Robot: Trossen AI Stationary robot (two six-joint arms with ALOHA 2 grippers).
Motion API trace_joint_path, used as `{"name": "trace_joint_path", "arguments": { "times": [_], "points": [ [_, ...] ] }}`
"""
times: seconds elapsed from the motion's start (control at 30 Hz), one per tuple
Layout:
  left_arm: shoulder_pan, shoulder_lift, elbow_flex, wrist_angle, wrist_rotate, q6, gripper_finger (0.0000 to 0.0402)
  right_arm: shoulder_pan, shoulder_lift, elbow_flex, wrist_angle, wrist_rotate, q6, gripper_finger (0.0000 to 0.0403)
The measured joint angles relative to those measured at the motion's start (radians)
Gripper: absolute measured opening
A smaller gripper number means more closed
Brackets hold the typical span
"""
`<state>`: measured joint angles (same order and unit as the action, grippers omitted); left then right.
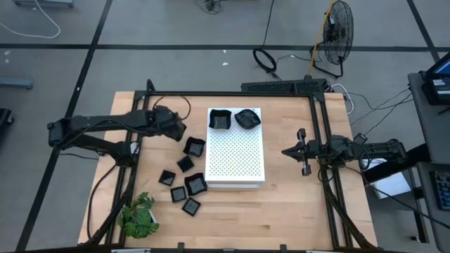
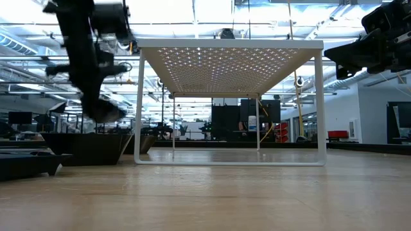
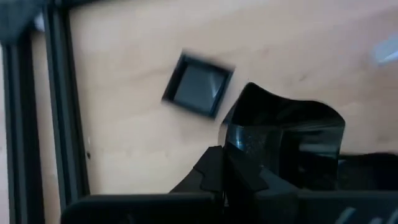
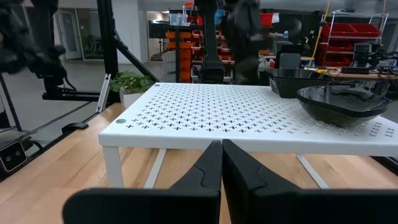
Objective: Pick & Place Mini shaped plates
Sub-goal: Stack the black distorted square plate on top of the other black distorted square plates on the shelf
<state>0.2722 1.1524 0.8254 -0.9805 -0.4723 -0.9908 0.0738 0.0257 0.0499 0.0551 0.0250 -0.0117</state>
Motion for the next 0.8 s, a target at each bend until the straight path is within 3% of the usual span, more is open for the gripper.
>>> {"name": "trace_joint_path", "arguments": {
  "times": [0.23,0.43,0.63,0.8],
  "points": [
    [-0.019,-0.055,0.200,0.017,-0.065,0.090,0.0004,0.000,0.000,0.000,0.000,0.000,0.000,0.0000],
    [-0.015,-0.002,0.360,0.250,-0.022,0.289,0.0004,0.000,0.000,0.000,0.000,0.000,0.000,0.0000],
    [-0.062,0.099,0.392,0.509,0.028,0.395,0.0010,0.000,0.000,0.000,0.000,0.000,0.000,0.0000],
    [-0.100,0.180,0.391,0.575,0.026,0.374,0.0007,0.000,0.000,0.000,0.000,0.000,0.000,0.0000]
  ]
}}
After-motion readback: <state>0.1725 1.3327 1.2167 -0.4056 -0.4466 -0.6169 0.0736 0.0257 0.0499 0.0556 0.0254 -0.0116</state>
